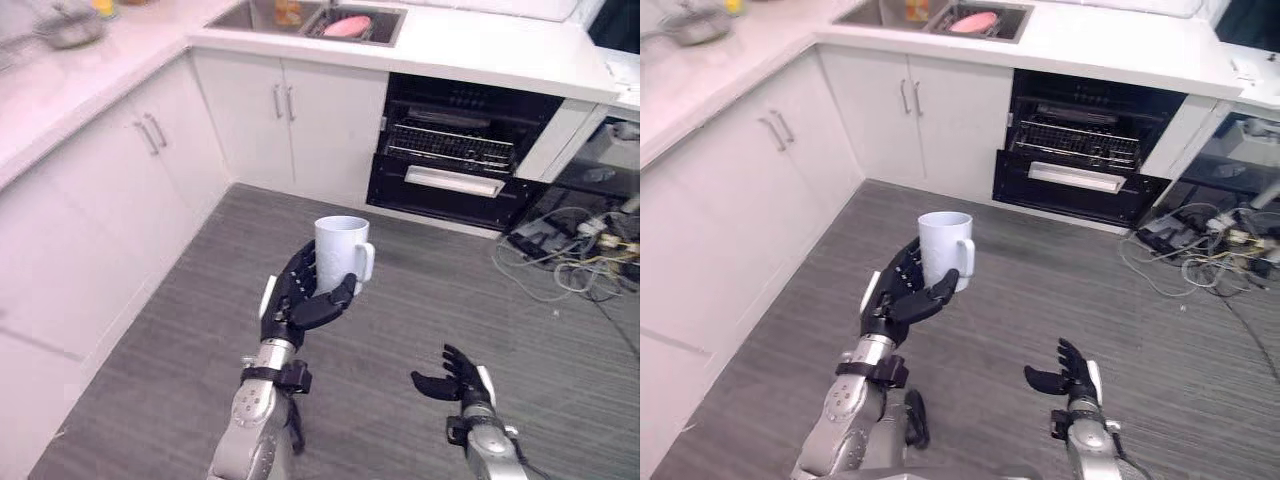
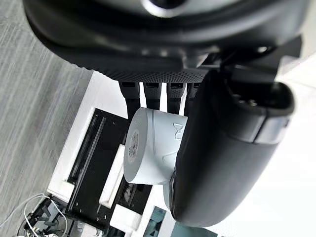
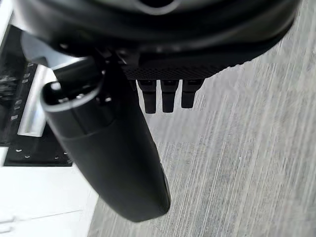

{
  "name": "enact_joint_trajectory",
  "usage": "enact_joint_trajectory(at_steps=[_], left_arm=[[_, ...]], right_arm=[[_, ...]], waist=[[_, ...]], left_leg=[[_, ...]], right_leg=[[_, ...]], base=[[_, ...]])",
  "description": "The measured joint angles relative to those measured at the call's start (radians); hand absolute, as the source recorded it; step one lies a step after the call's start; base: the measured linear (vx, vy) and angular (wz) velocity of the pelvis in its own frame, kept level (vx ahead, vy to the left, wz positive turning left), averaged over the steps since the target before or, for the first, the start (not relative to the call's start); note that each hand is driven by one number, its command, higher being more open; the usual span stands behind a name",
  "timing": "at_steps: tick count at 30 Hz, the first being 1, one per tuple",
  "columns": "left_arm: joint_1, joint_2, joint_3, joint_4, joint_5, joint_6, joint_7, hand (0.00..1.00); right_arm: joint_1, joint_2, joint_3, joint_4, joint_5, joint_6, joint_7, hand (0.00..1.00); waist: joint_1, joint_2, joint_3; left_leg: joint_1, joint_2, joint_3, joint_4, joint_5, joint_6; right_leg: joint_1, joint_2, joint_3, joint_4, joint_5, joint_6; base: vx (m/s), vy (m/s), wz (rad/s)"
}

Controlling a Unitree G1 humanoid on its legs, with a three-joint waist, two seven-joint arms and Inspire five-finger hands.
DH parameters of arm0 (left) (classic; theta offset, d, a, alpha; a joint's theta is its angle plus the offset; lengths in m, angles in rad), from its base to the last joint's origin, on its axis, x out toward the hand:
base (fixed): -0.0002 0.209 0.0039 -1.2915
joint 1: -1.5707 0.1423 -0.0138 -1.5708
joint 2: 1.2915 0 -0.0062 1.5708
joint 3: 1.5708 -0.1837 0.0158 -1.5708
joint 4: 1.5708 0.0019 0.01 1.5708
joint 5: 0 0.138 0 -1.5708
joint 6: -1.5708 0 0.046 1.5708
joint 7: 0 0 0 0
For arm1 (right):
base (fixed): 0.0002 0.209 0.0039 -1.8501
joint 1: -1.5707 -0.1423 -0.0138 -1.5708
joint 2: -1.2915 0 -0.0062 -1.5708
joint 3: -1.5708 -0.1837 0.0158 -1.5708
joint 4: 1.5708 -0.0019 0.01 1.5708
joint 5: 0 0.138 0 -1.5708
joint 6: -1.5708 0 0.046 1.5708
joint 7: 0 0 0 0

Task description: Walk over to the sink, pick up the cup, carry it to the dishwasher, place the cup inside the dishwasher, then close the dishwasher door

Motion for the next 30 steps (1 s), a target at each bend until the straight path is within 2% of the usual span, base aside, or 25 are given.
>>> enact_joint_trajectory(at_steps=[1,3,4,5,6,7,8,9,10,11,12,13,14,16,17,18,19,21,22,24,25,26,27,28,30], left_arm=[[0.003,0.014,0.000,0.000,0.000,0.003,0.002,0.30],[-0.001,0.046,-0.001,0.000,0.001,0.009,0.002,0.30],[0.000,0.057,-0.002,0.000,0.006,0.014,0.007,0.30],[0.001,0.060,-0.007,0.002,0.017,0.015,0.023,0.30],[0.000,0.059,-0.010,0.002,0.018,0.013,0.025,0.30],[-0.009,0.060,-0.018,0.002,0.018,0.008,0.025,0.30],[-0.020,0.060,-0.024,0.003,0.018,0.004,0.025,0.30],[-0.028,0.060,-0.028,0.005,0.018,0.004,0.025,0.30],[-0.042,0.060,-0.041,0.007,0.018,0.004,0.025,0.30],[-0.046,0.058,-0.052,0.007,0.018,0.003,0.023,0.30],[-0.045,0.059,-0.059,0.008,0.019,0.003,0.023,0.30],[-0.043,0.053,-0.067,0.038,0.023,-0.001,0.019,0.30],[-0.042,0.033,-0.071,0.052,0.029,0.007,0.019,0.30],[-0.073,0.023,-0.087,0.089,0.041,0.014,0.019,0.30],[-0.076,0.014,-0.087,0.101,0.042,0.021,0.019,0.30],[-0.062,-0.002,-0.085,0.106,0.044,0.026,0.019,0.30],[-0.048,-0.014,-0.085,0.093,0.048,0.024,0.018,0.30],[-0.035,-0.019,-0.086,0.070,0.054,0.019,0.018,0.30],[-0.033,-0.022,-0.091,0.068,0.058,0.011,0.015,0.30],[-0.030,-0.021,-0.094,0.067,0.058,0.001,0.014,0.30],[-0.028,-0.020,-0.088,0.069,0.058,0.002,0.014,0.30],[-0.022,-0.021,-0.086,0.070,0.059,0.003,0.014,0.30],[-0.018,-0.021,-0.086,0.070,0.060,0.004,0.014,0.30],[-0.002,-0.021,-0.088,0.071,0.062,0.005,0.016,0.30],[-0.001,-0.003,-0.077,0.074,0.079,0.009,0.023,0.30]], right_arm=[[0.000,0.010,0.003,0.010,0.000,0.000,0.002,0.90],[-0.002,0.029,0.004,0.018,-0.003,0.000,0.002,0.90],[-0.007,0.034,0.007,0.027,-0.008,0.000,0.003,0.90],[-0.012,0.035,0.019,0.039,-0.008,0.000,0.005,0.90],[-0.013,0.035,0.024,0.038,-0.009,0.000,0.006,0.90],[-0.020,0.037,0.029,0.036,-0.009,-0.003,0.008,0.90],[-0.030,0.036,0.036,0.034,-0.009,-0.004,0.009,0.90],[-0.033,0.036,0.036,0.028,-0.009,-0.004,0.009,0.90],[-0.033,0.036,0.036,0.012,-0.009,-0.004,0.009,0.90],[-0.026,0.033,0.036,-0.005,-0.009,-0.003,0.008,0.90],[-0.020,0.030,0.037,-0.013,-0.009,-0.004,0.008,0.90],[-0.001,0.007,0.040,-0.016,-0.010,-0.003,0.005,0.90],[-0.003,-0.009,0.041,-0.013,-0.013,0.004,0.006,0.90],[0.021,-0.009,0.028,-0.077,-0.017,0.007,0.007,0.90],[0.041,-0.005,0.024,-0.103,-0.018,0.011,0.010,0.90],[0.091,0.004,0.023,-0.184,-0.018,0.014,0.009,0.90],[0.132,0.011,0.021,-0.269,-0.018,0.013,0.004,0.90],[0.144,0.021,0.016,-0.335,-0.017,0.008,-0.007,0.90],[0.132,0.019,0.013,-0.358,-0.016,-0.006,-0.018,0.90],[0.094,0.015,0.010,-0.356,-0.015,-0.014,-0.021,0.90],[0.066,0.017,0.010,-0.356,-0.013,-0.015,-0.023,0.90],[0.048,0.016,0.012,-0.354,-0.012,-0.016,-0.025,0.90],[0.044,0.016,0.012,-0.353,-0.011,-0.016,-0.026,0.90],[0.046,0.014,0.016,-0.353,-0.009,-0.018,-0.026,0.90],[0.055,0.040,0.025,-0.354,-0.007,-0.015,-0.029,0.90]], waist=[[0.004,-0.028,-0.009],[-0.013,-0.058,-0.011],[-0.021,-0.061,-0.011],[-0.021,-0.049,-0.012],[-0.021,-0.040,-0.013],[-0.025,-0.021,-0.015],[-0.042,-0.005,-0.014],[-0.055,0.003,-0.012],[-0.075,0.008,-0.009],[-0.085,0.002,-0.010],[-0.089,-0.004,-0.012],[-0.101,0.012,-0.024],[-0.093,0.046,-0.032],[-0.100,0.051,-0.034],[-0.101,0.052,-0.033],[-0.093,0.051,-0.028],[-0.074,0.049,-0.025],[-0.063,0.048,-0.025],[-0.050,0.044,-0.034],[-0.033,0.042,-0.035],[-0.027,0.041,-0.034],[-0.022,0.040,-0.034],[-0.019,0.042,-0.035],[-0.016,0.062,-0.045],[-0.035,0.017,-0.053]], left_leg=[[0.031,-0.028,0.020,0.006,-0.050,0.006],[0.093,-0.075,0.022,-0.013,-0.093,0.017],[0.145,-0.090,0.020,-0.038,-0.111,0.020],[0.255,-0.109,0.020,-0.134,-0.114,0.018],[0.296,-0.111,0.020,-0.177,-0.111,0.014],[0.369,-0.109,0.017,-0.248,-0.107,0.008],[0.426,-0.103,0.009,-0.301,-0.105,0.005],[0.448,-0.099,0.004,-0.318,-0.105,0.004],[0.483,-0.096,-0.005,-0.341,-0.107,0.001],[0.527,-0.100,-0.008,-0.353,-0.125,-0.033],[0.553,-0.105,-0.010,-0.353,-0.141,-0.058],[0.606,-0.100,-0.031,-0.350,-0.169,-0.101],[0.610,-0.074,-0.037,-0.340,-0.168,-0.100],[0.548,-0.035,-0.064,-0.131,-0.103,-0.137],[0.531,-0.012,-0.058,-0.042,-0.065,-0.150],[0.487,0.054,-0.034,0.165,0.057,-0.163],[0.430,0.136,0.009,0.367,0.046,-0.155],[0.339,0.204,0.043,0.518,-0.005,-0.133],[0.253,0.217,0.072,0.502,-0.064,-0.100],[0.190,0.177,0.066,0.340,-0.115,-0.084],[0.155,0.119,0.009,0.158,-0.125,-0.092],[0.140,0.057,-0.082,-0.031,-0.101,-0.113],[0.139,0.031,-0.125,-0.124,-0.073,-0.121],[0.185,0.015,-0.169,-0.254,0.149,-0.125],[0.191,-0.013,-0.134,-0.188,0.082,-0.084]], right_leg=[[-0.096,-0.038,0.021,0.217,0.027,0.048],[-0.203,-0.070,0.032,0.496,0.105,0.180],[-0.266,-0.064,0.027,0.630,0.093,0.164],[-0.349,-0.049,-0.020,0.699,0.048,0.085],[-0.381,-0.037,-0.044,0.687,0.029,0.053],[-0.453,-0.002,-0.080,0.626,-0.006,-0.008],[-0.523,0.045,-0.087,0.521,-0.029,-0.047],[-0.554,0.069,-0.082,0.441,-0.027,-0.049],[-0.605,0.101,-0.069,0.271,0.012,-0.052],[-0.629,0.127,-0.062,0.085,0.120,-0.064],[-0.629,0.136,-0.054,0.002,0.220,-0.082],[-0.609,0.148,-0.041,0.013,0.370,-0.121],[-0.612,0.170,-0.053,0.036,0.363,-0.127],[-0.571,0.153,-0.083,0.106,0.236,-0.142],[-0.534,0.154,-0.095,0.103,0.218,-0.146],[-0.434,0.163,-0.107,0.072,0.183,-0.152],[-0.352,0.182,-0.107,0.035,0.151,-0.158],[-0.275,0.196,-0.100,0.006,0.112,-0.174],[-0.227,0.189,-0.082,-0.026,0.098,-0.165],[-0.208,0.173,-0.034,-0.044,0.090,-0.151],[-0.201,0.155,0.008,-0.043,0.077,-0.130],[-0.199,0.138,0.061,-0.035,0.059,-0.106],[-0.198,0.133,0.086,-0.026,0.048,-0.093],[-0.190,0.137,0.149,0.011,0.008,-0.041],[-0.170,0.098,0.204,-0.002,-0.009,-0.028]], base=[[0.63,0.302,-0.11],[0.50,0.158,0.15],[0.72,0.084,0.20],[0.72,0.056,0.08],[0.72,0.033,-0.03],[0.60,0.003,0.04],[0.60,-0.011,0.12],[0.60,-0.046,0.34],[0.59,-0.091,0.47],[0.60,-0.107,0.45],[0.65,-0.141,0.48],[0.56,-0.128,0.18],[0.80,-0.196,0.22],[0.66,-0.187,0.34],[0.53,-0.177,0.47],[0.58,-0.190,0.21],[0.45,-0.136,0.06],[0.33,-0.053,-0.11],[0.32,0.004,-0.25],[0.32,0.091,-0.65],[0.43,0.238,-1.09],[0.45,0.280,-1.07],[0.41,0.285,-1.36],[0.34,0.247,-1.08],[0.37,0.269,-0.67]])
